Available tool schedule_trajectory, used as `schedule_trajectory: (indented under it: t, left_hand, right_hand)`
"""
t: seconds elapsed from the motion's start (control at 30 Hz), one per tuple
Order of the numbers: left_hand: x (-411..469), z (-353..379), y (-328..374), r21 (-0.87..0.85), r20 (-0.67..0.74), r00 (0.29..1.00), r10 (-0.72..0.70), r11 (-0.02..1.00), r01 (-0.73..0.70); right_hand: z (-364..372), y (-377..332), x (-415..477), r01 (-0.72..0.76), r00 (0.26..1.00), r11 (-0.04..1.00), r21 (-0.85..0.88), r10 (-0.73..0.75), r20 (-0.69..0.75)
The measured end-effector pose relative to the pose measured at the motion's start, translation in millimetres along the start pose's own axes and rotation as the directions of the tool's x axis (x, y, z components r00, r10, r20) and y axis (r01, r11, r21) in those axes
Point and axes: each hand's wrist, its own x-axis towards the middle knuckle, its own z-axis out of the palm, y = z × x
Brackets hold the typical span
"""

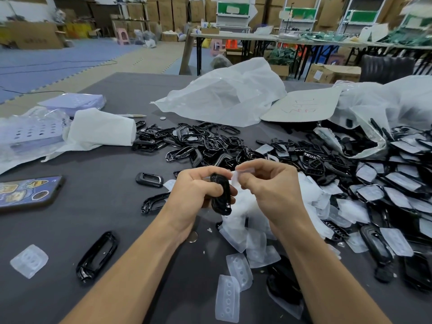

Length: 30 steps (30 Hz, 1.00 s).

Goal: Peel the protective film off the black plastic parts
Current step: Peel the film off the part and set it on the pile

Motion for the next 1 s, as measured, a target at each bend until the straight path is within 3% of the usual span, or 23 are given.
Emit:
schedule_trajectory:
  t: [0.17, 0.27, 0.43, 0.6, 0.67, 0.73, 0.8, 0.83, 0.93, 1.0]
  left_hand:
    - [2, -2, -1, 0.018, -0.038, 0.999, 0.029, 0.999, -0.028]
    - [1, -2, -1, 0.022, -0.041, 0.998, 0.053, 0.998, -0.052]
    - [1, 4, -4, -0.006, -0.146, 0.988, 0.055, 0.998, -0.056]
    - [2, 9, -10, 0.061, -0.218, 0.974, 0.07, 0.996, -0.058]
    - [2, 10, -12, 0.096, -0.216, 0.971, 0.098, 0.992, -0.079]
    - [2, 10, -12, 0.083, -0.205, 0.974, 0.097, 0.993, -0.081]
    - [1, 11, -10, 0.012, -0.194, 0.978, 0.075, 0.997, -0.074]
    - [1, 10, -8, -0.025, -0.197, 0.979, 0.059, 0.998, -0.065]
    - [1, 7, -4, -0.133, -0.234, 0.972, 0.018, 0.99, -0.05]
    - [2, 9, -5, -0.158, -0.25, 0.968, 0.024, 0.985, -0.065]
  right_hand:
    - [0, -2, -2, 0.034, 0.997, 0.999, -0.032, -0.031, 0.077]
    - [1, -2, -2, 0.057, 0.996, 0.984, -0.171, -0.046, 0.071]
    - [1, 2, 0, 0.034, 0.995, 0.965, -0.259, -0.057, -0.082]
    - [12, -1, -9, 0.198, 0.946, 0.929, -0.313, -0.264, -0.186]
    - [22, -1, -18, 0.302, 0.904, 0.861, -0.41, -0.395, -0.164]
    - [28, 3, -22, 0.425, 0.831, 0.707, -0.566, -0.552, -0.067]
    - [29, 8, -20, 0.459, 0.811, 0.619, -0.638, -0.585, 0.016]
    - [29, 9, -18, 0.438, 0.84, 0.647, -0.624, -0.542, 0.026]
    - [26, 7, -16, 0.264, 0.961, 0.857, -0.443, -0.271, 0.047]
    - [25, 5, -14, 0.159, 0.987, 0.944, -0.289, -0.15, 0.054]
